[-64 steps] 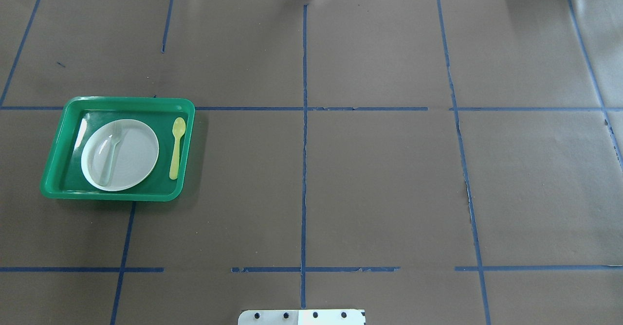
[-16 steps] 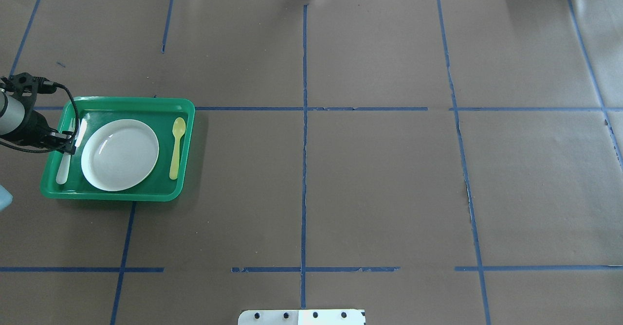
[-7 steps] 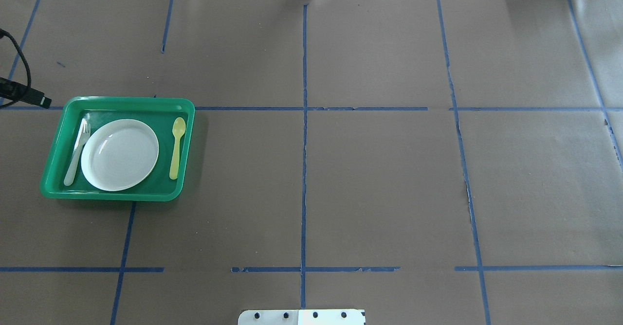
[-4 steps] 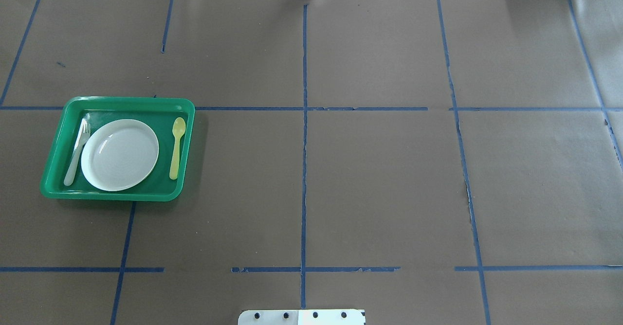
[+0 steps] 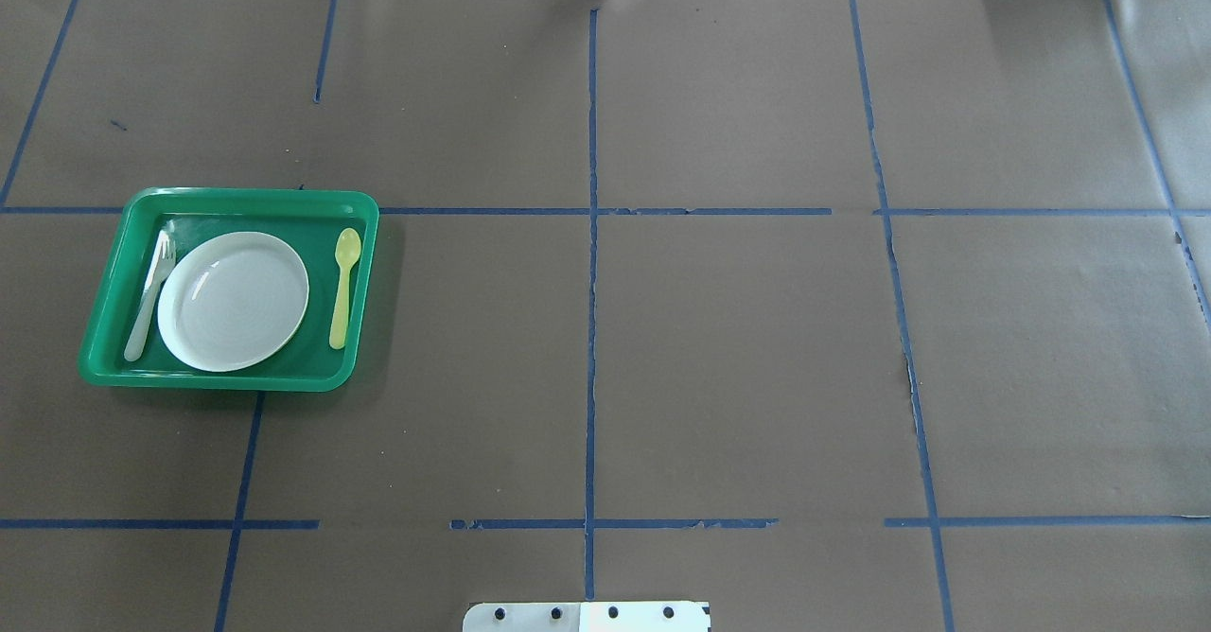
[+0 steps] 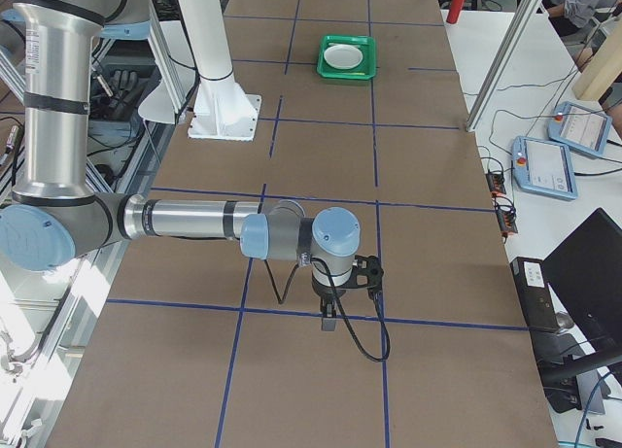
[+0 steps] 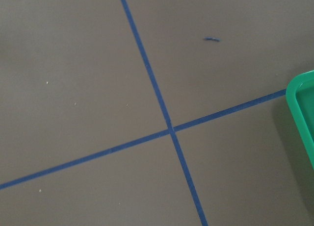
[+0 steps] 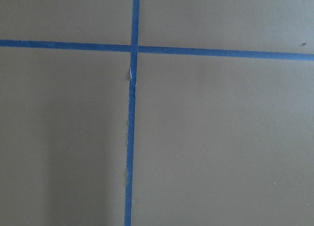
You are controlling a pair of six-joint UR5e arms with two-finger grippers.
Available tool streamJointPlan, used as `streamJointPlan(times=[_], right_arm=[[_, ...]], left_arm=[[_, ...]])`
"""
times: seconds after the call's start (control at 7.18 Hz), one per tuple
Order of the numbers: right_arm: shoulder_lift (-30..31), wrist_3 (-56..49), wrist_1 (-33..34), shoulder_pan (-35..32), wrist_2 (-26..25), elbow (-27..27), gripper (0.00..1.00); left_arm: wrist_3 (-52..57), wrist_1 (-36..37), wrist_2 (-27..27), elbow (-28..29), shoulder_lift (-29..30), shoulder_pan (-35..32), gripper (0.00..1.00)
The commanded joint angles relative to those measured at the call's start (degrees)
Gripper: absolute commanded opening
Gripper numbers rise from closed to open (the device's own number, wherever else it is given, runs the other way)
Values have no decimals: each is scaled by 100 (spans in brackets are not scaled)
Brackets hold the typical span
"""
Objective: Place fork
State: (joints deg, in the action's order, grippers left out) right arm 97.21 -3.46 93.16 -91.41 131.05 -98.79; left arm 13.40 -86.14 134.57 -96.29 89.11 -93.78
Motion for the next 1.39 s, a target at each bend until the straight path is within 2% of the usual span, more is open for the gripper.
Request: streamJointPlan(times=[0.0,0.28,1.25], right_arm=[[0,3,0,0,0,0,100],[0,-6,0,0,0,0,100],[0,-6,0,0,0,0,100]], left_arm=[[-30,27,157,110,-245,-70,100],[-30,27,157,365,-254,-70,100],[-48,36,157,304,-236,-70,100]])
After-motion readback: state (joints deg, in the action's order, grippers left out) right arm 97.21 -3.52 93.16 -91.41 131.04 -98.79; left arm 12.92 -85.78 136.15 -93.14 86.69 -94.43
